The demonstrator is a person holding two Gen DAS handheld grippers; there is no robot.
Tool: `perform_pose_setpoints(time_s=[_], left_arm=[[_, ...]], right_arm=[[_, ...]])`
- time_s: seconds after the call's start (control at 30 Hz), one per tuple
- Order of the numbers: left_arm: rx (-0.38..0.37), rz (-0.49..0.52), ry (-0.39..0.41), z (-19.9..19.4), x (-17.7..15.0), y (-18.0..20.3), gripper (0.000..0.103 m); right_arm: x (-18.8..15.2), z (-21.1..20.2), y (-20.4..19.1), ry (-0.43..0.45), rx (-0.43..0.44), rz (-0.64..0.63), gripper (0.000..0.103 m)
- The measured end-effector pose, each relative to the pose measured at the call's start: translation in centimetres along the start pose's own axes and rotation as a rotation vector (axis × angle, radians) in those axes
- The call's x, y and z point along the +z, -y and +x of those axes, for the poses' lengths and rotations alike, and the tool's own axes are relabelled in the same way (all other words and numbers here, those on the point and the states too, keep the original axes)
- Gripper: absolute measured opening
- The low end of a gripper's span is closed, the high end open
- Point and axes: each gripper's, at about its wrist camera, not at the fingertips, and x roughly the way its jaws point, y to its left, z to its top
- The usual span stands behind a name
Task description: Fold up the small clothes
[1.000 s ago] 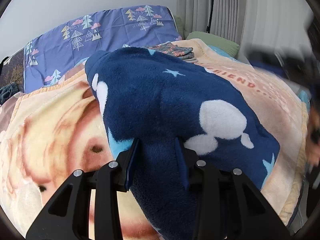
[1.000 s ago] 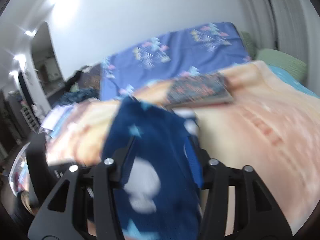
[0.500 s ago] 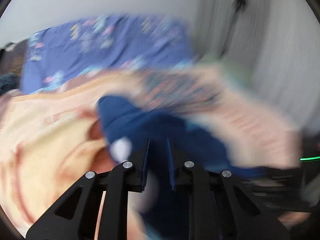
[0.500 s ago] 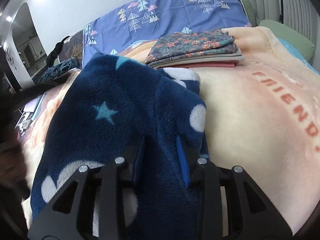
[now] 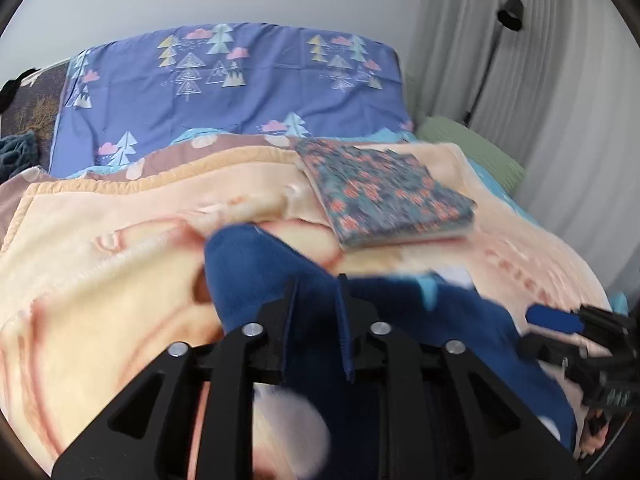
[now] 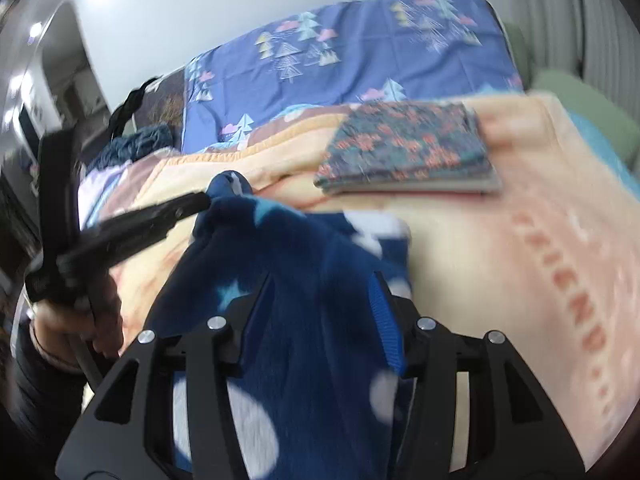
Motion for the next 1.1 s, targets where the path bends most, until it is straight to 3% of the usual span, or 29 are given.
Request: perform_pose_setpoints(time_s=[0.1, 0.13, 0.2, 0.37, 0.5, 0.63, 0.73, 0.9, 0.97, 1.03, 1.1], left_arm=[[0.082, -0.010, -0.128, 5.6, -1.1, -1.3, 0.035], [0.098, 0.015, -0.136, 7.0, -1.9, -1.4, 0.036], [0.116, 0.042, -0.082, 7.3, -2.7, -0.7, 0.036], [0.110, 0.049, -0.083, 7.2, -2.2, -0.5, 0.036], [0.123, 0.053, -0.030, 4.6, -2.1, -0.4, 0.040], [0.050, 0.020, 0.008, -0.5, -2.3, -0.6, 0.045], [0.013, 0.057, 0.040, -4.3, -4.3, 0.0, 0.050], [-0.097, 0.108, 0.020, -8.7, -9.2, 1.7, 0.050], [-0.082, 0.135, 0.019, -9.2, -10.5, 2.5, 0.050], [-0.040, 0.169, 0.009, -8.6, -11.7, 3.2, 0.051], [-0.053, 0.184, 0.000, -7.4, -12.4, 3.3, 0.053]], right_arm=[[-0.6, 4.9, 0.5, -0.116, -0.060, -0.035, 0.051], [-1.2, 6.5, 1.0, -0.138, -0.065, -0.036, 0.051], [-1.5, 7.4, 2.6, -0.139, -0.032, 0.035, 0.051], [-1.7, 7.0, 1.9, -0.124, -0.063, 0.002, 0.051], [-1.8, 6.6, 1.5, -0.108, -0.071, -0.019, 0.053], [-1.7, 4.8, 0.6, -0.091, -0.138, -0.062, 0.057], [-1.9, 2.1, -0.5, -0.104, -0.199, -0.040, 0.060], [-4.3, -3.8, -1.4, -0.025, -0.154, -0.011, 0.061], [-6.1, -5.3, -1.2, -0.004, -0.161, 0.028, 0.061], [-8.2, -4.8, -0.3, -0.045, -0.175, 0.094, 0.060], [-10.0, -3.0, 1.4, -0.093, -0.143, 0.198, 0.063]])
